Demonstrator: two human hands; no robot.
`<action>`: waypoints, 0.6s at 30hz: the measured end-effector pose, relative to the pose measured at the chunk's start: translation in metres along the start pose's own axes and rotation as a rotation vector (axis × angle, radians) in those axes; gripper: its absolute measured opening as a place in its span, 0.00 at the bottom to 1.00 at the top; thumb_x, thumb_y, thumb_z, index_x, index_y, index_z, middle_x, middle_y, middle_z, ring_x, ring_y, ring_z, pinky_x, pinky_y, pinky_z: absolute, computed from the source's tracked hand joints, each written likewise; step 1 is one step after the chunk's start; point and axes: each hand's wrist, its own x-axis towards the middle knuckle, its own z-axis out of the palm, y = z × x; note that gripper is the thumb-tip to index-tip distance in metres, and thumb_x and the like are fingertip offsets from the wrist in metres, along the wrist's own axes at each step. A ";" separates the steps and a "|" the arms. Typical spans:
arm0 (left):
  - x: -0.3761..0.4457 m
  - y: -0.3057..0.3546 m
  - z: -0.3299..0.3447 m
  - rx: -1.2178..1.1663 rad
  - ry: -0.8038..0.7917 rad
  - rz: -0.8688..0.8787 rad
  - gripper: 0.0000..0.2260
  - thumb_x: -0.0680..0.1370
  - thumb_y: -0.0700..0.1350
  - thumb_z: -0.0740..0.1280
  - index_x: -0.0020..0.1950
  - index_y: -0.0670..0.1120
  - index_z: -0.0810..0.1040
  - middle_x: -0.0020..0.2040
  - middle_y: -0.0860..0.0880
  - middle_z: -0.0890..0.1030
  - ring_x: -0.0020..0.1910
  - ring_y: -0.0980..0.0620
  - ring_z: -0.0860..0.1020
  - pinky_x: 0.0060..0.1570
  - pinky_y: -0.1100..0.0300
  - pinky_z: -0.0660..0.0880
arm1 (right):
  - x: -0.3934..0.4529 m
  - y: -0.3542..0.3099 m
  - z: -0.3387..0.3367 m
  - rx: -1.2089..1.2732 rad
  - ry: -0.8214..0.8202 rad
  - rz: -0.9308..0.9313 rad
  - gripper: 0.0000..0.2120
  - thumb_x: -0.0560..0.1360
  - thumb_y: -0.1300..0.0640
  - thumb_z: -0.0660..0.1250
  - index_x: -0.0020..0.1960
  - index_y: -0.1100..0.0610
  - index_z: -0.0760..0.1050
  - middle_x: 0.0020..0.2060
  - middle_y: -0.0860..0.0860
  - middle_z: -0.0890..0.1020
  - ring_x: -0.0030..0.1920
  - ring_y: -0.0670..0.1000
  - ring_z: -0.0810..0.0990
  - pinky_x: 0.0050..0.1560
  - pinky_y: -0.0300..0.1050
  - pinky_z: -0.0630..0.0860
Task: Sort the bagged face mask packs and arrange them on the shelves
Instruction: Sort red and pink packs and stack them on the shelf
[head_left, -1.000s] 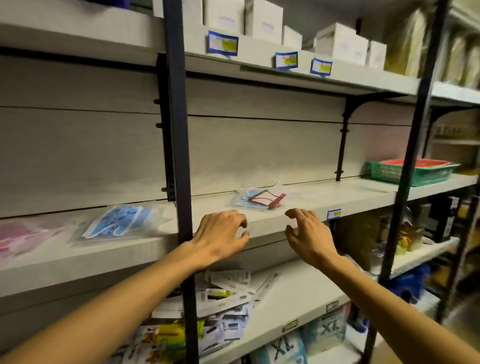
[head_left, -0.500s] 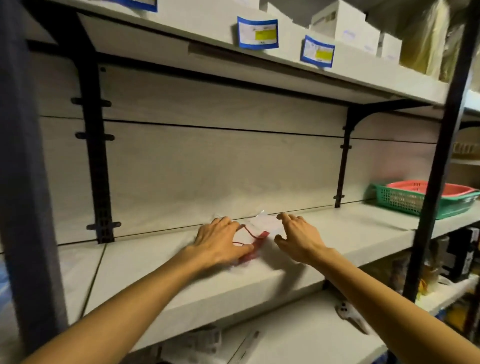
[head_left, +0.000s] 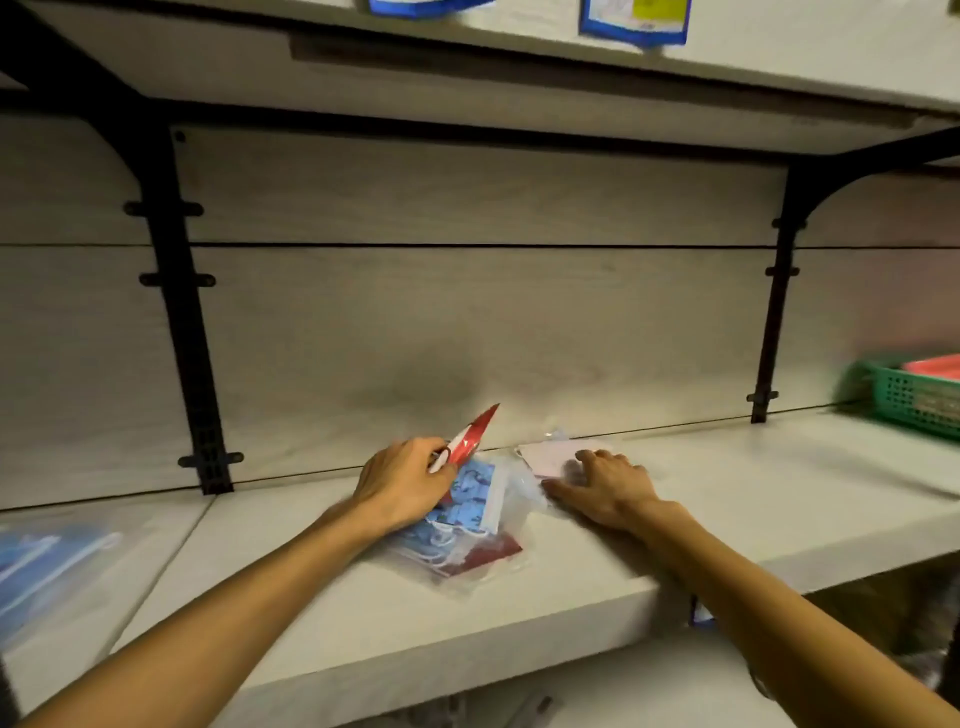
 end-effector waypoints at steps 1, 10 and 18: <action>-0.001 0.000 0.000 -0.032 0.017 -0.034 0.08 0.78 0.53 0.63 0.45 0.51 0.78 0.39 0.54 0.86 0.45 0.47 0.83 0.44 0.55 0.78 | 0.002 0.000 0.002 0.006 0.051 -0.003 0.33 0.75 0.29 0.58 0.67 0.53 0.73 0.66 0.54 0.76 0.65 0.58 0.73 0.63 0.53 0.70; -0.014 0.009 -0.008 -0.385 0.260 -0.287 0.10 0.79 0.41 0.69 0.59 0.45 0.81 0.54 0.47 0.86 0.51 0.46 0.84 0.54 0.49 0.81 | -0.003 0.006 -0.008 0.529 0.355 -0.001 0.21 0.81 0.43 0.58 0.43 0.57 0.80 0.40 0.56 0.84 0.44 0.61 0.82 0.45 0.50 0.77; -0.067 0.016 -0.051 -0.697 0.392 -0.476 0.04 0.79 0.38 0.63 0.51 0.42 0.76 0.44 0.45 0.80 0.45 0.46 0.76 0.42 0.57 0.72 | -0.050 -0.021 -0.055 1.311 0.518 0.118 0.32 0.83 0.36 0.45 0.42 0.57 0.77 0.40 0.58 0.82 0.41 0.60 0.82 0.45 0.58 0.81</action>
